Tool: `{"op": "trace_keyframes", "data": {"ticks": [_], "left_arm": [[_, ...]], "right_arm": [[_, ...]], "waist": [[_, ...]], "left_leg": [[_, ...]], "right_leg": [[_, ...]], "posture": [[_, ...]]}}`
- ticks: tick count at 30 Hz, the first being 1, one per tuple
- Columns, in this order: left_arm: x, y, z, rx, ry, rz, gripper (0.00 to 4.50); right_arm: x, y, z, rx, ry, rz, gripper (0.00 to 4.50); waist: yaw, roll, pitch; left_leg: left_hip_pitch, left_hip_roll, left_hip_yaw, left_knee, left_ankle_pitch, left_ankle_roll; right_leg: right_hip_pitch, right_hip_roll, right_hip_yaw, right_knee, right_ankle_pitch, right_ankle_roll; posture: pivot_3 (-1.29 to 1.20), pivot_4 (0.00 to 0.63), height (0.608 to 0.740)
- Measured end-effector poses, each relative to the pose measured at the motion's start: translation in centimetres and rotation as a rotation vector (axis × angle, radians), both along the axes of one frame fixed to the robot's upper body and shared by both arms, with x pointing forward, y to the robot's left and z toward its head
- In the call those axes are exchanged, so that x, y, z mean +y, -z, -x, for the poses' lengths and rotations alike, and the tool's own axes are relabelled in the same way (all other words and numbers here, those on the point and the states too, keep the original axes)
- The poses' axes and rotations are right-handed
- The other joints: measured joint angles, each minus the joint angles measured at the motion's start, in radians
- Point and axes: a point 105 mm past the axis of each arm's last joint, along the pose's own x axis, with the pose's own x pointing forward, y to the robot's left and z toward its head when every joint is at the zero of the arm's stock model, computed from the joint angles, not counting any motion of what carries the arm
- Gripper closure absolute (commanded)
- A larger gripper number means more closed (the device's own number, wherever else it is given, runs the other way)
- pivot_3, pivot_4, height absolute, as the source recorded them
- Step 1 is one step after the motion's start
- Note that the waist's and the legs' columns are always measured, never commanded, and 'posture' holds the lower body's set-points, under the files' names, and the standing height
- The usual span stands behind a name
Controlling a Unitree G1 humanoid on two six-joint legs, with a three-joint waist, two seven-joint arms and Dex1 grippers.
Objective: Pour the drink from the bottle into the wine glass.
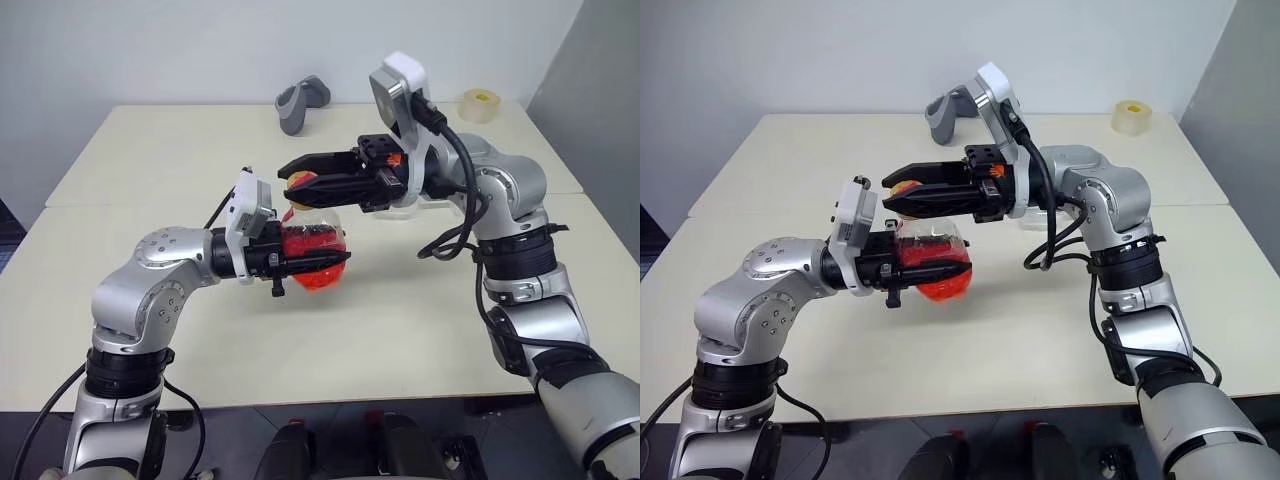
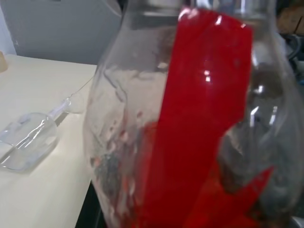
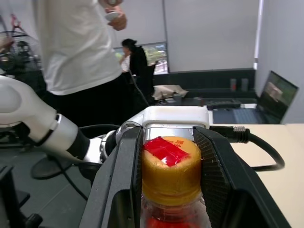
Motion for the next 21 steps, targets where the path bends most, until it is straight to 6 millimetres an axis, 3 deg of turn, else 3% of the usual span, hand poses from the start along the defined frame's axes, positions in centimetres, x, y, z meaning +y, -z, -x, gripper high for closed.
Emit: {"op": "trace_keyframes", "data": {"ticks": [5, 10, 16, 21], "left_arm": [[-0.7, -0.1, -0.1, -0.001, -0.009, 0.006, 3.14], [-0.3, 0.2, -0.8, 0.010, -0.056, 0.012, 3.18], [1.1, 0.5, -4.1, 0.013, -0.174, 0.024, 3.19], [1.3, 0.8, -7.2, -0.043, -0.242, 0.015, 3.19]], "right_arm": [[0.4, 0.3, -0.1, -0.015, 0.003, 0.019, 1.53], [-2.0, 2.0, -1.3, 0.014, 0.146, 0.087, 0.00], [-3.5, 1.1, -1.7, 0.026, 0.345, 0.001, 0.00], [-2.5, 0.3, -2.3, 0.019, 0.486, -0.064, 0.00]], "waist": [[-0.001, 0.000, 0.000], [0.009, 0.000, 0.000], [0.013, 0.000, 0.000], [0.013, 0.000, 0.000]], "left_leg": [[0.000, 0.000, 0.000, 0.000, 0.000, 0.000], [0.000, 0.000, 0.001, 0.001, 0.000, 0.000], [0.000, 0.000, 0.001, 0.000, 0.000, 0.000], [0.000, 0.000, 0.001, 0.000, 0.000, 0.000]], "right_leg": [[0.000, 0.000, 0.000, 0.000, 0.000, 0.000], [0.000, -0.001, 0.000, -0.001, 0.000, 0.000], [0.000, -0.001, 0.000, 0.000, 0.000, 0.000], [-0.001, -0.001, 0.000, 0.000, 0.000, 0.000]], "posture": [[0.00, 0.150, 0.740], [0.00, 0.150, 0.740], [0.00, 0.150, 0.740], [0.00, 0.150, 0.740]]}}
